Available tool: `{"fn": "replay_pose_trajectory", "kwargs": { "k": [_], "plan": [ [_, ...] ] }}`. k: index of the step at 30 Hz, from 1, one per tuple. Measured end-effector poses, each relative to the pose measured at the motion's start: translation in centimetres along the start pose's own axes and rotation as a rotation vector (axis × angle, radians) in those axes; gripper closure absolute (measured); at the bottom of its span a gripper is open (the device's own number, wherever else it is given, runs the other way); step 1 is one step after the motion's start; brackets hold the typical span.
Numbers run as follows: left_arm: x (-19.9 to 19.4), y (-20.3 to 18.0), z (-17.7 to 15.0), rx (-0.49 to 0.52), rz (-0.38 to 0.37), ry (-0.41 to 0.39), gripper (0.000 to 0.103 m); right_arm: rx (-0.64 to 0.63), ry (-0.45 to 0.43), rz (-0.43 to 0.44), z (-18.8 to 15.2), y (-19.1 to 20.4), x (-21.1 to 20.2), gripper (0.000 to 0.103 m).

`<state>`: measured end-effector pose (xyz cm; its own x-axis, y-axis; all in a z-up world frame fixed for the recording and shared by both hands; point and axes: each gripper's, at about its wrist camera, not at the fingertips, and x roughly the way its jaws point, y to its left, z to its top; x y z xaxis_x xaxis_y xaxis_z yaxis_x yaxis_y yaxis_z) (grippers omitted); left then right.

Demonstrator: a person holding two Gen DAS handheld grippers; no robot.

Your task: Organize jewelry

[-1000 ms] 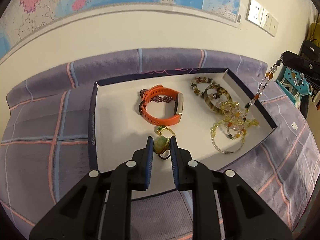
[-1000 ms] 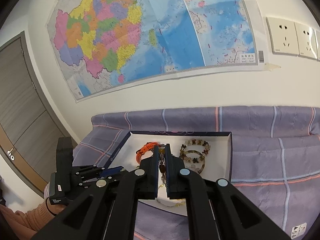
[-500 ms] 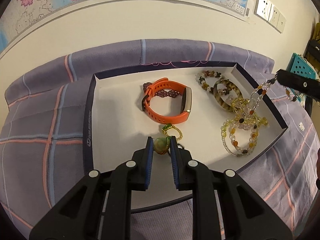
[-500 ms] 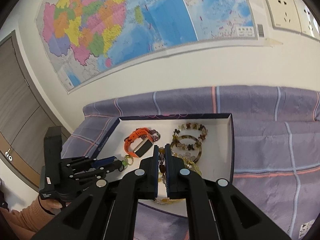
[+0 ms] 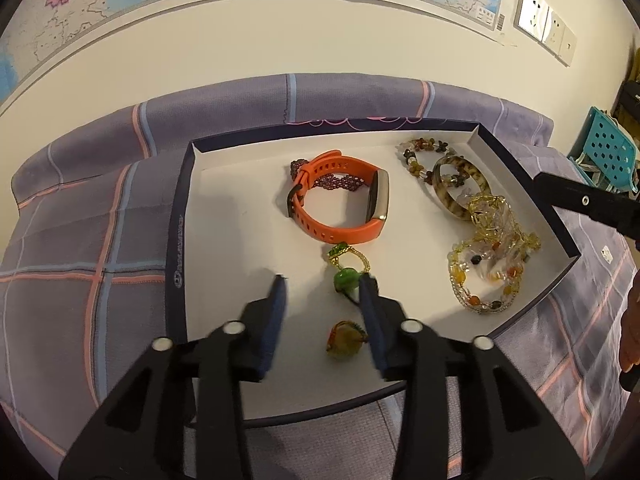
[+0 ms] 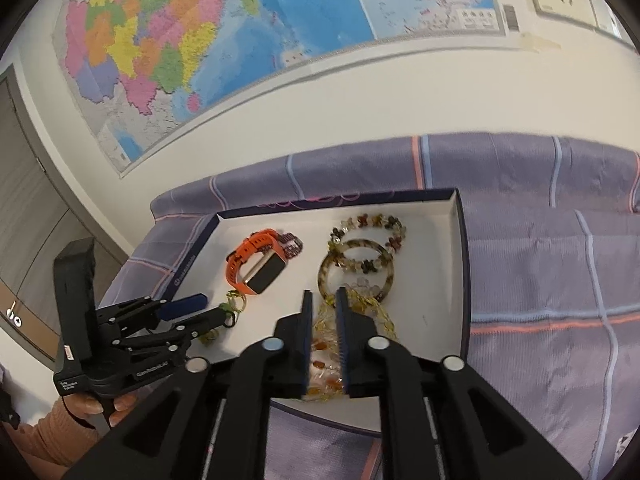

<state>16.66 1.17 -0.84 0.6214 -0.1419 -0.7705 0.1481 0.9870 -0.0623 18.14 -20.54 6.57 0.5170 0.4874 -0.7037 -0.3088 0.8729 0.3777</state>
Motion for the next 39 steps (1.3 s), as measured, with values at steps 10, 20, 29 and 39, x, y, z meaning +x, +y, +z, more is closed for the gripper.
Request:
{"fn": "replay_pose_trajectory", "kwargs": {
  "k": [10, 20, 29, 39],
  "plan": [
    [-1.8, -0.6, -0.4, 0.014, 0.013, -0.041, 0.031, -0.022, 0.008, -0.022, -1.6, 0.7, -0.3, 0.066],
    [-5.4, -1.1, -2.2, -0.008, 0.077, -0.104, 0.005, -0.129, -0.052, -0.106, -4.4, 3.6, -2.0, 0.007],
    [-8.1, -1.1, -4.8, -0.072, 0.130, -0.131, 0.005, -0.172, -0.070, -0.168, -7.2, 5.5, -2.5, 0.007],
    [-9.0, -1.2, -7.0, -0.123, 0.144, -0.110, 0.005, -0.134, -0.056, -0.179, -9.5, 6.0, -3.0, 0.007]
  ]
}}
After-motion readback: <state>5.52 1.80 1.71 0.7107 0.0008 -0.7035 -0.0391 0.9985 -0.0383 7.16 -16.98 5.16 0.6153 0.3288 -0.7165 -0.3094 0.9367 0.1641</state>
